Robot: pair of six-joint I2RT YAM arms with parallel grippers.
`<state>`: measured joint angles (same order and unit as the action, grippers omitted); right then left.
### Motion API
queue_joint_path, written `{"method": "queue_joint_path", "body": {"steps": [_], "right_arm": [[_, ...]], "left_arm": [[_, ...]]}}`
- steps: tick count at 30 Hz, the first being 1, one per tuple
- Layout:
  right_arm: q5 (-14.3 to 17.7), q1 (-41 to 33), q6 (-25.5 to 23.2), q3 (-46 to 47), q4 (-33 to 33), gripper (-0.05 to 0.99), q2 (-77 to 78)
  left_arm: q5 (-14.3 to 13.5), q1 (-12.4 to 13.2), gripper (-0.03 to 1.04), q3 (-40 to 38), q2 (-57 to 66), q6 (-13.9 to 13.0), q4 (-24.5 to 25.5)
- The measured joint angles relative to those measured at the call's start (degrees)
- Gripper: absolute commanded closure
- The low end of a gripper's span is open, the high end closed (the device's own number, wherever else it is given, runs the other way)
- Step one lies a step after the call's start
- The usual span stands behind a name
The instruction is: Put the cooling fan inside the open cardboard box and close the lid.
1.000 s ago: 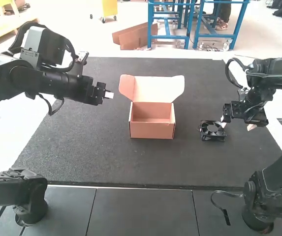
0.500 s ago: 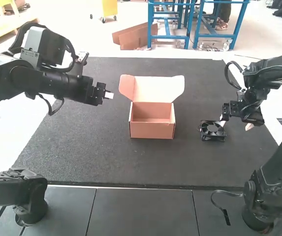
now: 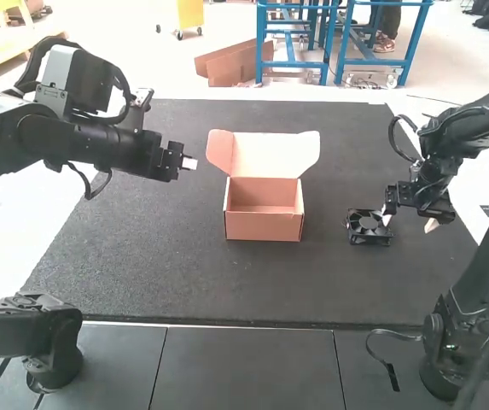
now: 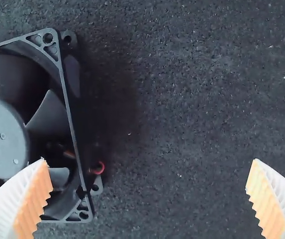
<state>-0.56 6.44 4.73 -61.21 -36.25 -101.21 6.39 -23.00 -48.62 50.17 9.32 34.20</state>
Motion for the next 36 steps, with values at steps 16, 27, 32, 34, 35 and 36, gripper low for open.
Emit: {"method": "queue_joint_path", "body": {"steps": [16, 27, 32, 34, 35, 36], "right_arm": [[0.26, 0.02, 0.04, -3.98, 0.33, 0.03, -3.3], [0.68, 0.0, 0.04, -3.98, -0.46, 0.03, -6.43], [0.85, 0.0, -0.04, -3.98, -0.39, 0.32, -7.37], [-0.2, -0.07, -0.2, -3.98, -0.35, 0.54, -7.67], [-0.76, -0.22, -0.28, -3.98, -0.28, 0.62, -7.8], [-1.22, -0.39, -0.33, -3.98, -0.22, 0.69, -7.8]], "left_arm": [[0.02, 0.0, 0.04, 0.0, 0.02, 0.0, -0.04], [0.0, 0.0, 0.04, 0.0, 0.0, 0.0, -0.59], [0.0, 0.0, 0.04, 0.0, 0.0, 0.0, -0.59], [0.0, 0.02, 0.04, 0.0, 0.0, 0.0, -0.59], [0.0, 0.0, 0.04, 0.0, 0.0, 0.0, -0.59], [0.0, 0.0, 0.04, 0.0, 0.0, 0.0, -0.59]]}}
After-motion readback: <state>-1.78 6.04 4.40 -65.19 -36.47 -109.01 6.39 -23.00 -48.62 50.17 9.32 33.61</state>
